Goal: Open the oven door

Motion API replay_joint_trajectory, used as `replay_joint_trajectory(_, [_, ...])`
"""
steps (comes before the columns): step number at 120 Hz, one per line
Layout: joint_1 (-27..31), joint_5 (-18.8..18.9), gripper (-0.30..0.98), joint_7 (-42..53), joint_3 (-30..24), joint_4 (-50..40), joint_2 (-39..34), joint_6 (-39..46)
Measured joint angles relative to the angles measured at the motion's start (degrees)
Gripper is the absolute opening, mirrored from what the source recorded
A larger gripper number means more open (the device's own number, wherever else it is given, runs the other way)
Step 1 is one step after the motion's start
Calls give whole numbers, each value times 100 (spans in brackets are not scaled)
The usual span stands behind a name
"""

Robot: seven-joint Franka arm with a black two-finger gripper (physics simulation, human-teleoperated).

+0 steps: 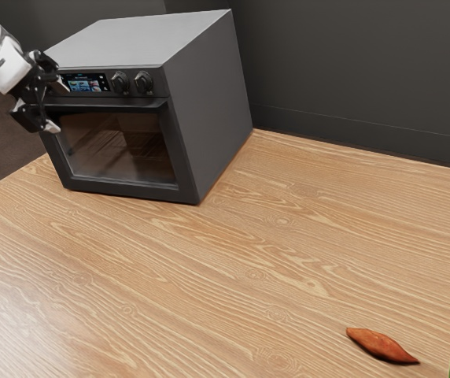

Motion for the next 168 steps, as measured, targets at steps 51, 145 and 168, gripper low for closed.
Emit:
replay_joint_trajectory(51, [253, -451, 69, 983, -102, 136, 538, 219])
replay_joint_trajectory(145, [616, -457, 69, 1473, -469, 716, 1276, 565])
replay_joint_trajectory(168, [541, -383, 58, 1543, -492, -507, 267, 619])
